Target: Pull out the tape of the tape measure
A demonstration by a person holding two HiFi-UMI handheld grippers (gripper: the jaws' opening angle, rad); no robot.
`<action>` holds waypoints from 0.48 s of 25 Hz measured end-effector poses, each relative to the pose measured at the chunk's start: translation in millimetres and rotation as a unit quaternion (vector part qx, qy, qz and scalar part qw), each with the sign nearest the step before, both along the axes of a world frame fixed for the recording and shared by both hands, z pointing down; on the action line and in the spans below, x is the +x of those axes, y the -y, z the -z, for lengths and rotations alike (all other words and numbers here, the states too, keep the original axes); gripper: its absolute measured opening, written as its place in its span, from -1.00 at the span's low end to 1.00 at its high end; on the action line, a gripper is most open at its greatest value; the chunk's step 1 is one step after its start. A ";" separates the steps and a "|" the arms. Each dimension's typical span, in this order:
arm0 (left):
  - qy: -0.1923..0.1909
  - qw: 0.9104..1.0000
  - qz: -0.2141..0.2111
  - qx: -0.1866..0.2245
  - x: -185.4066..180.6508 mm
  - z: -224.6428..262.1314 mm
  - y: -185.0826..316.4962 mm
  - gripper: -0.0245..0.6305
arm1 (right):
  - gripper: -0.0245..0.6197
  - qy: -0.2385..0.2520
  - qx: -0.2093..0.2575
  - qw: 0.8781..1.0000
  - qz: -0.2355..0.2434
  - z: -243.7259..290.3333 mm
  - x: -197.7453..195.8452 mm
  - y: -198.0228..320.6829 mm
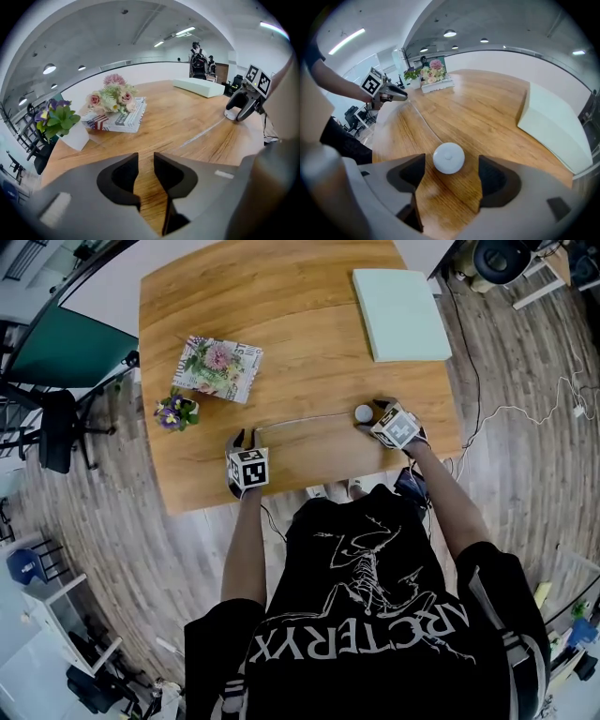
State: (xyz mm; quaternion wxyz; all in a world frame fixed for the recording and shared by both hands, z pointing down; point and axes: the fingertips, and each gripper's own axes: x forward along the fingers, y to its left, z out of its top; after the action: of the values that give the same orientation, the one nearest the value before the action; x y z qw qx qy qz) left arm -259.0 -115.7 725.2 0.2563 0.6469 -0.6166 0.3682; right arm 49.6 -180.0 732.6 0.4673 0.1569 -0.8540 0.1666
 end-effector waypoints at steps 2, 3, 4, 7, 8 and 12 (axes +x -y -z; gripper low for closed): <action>0.000 1.000 0.016 0.021 -13.9 14.1 -4.8 -0.65 | 0.11 0.004 0.015 0.999 -0.028 10.8 14.4 8.8; 0.001 0.999 0.023 0.035 -21.2 24.0 -7.5 -0.65 | 0.11 0.009 0.025 0.999 -0.048 20.2 23.4 14.3; 0.001 0.998 0.028 0.051 -27.2 36.4 -10.0 -0.65 | 0.11 0.016 0.036 0.997 -0.069 32.5 33.4 19.5; -0.008 0.993 0.025 0.119 -32.7 93.3 -14.9 -0.78 | -0.24 0.050 0.076 0.987 -0.130 87.6 62.2 30.9; -0.011 0.989 0.023 0.145 -32.2 116.5 -16.5 -0.86 | -0.42 0.073 0.093 0.982 -0.147 112.7 67.8 33.5; -0.060 0.969 0.009 0.241 -14.1 214.3 -19.9 -0.89 | -0.88 0.188 0.167 0.951 -0.181 223.7 69.0 31.1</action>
State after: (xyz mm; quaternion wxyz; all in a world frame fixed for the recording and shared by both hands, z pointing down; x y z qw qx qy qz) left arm -273.2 -95.8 510.9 0.1324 0.7047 -0.6768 0.1669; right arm 118.6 -211.0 508.8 0.2274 0.3506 -0.8991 0.1303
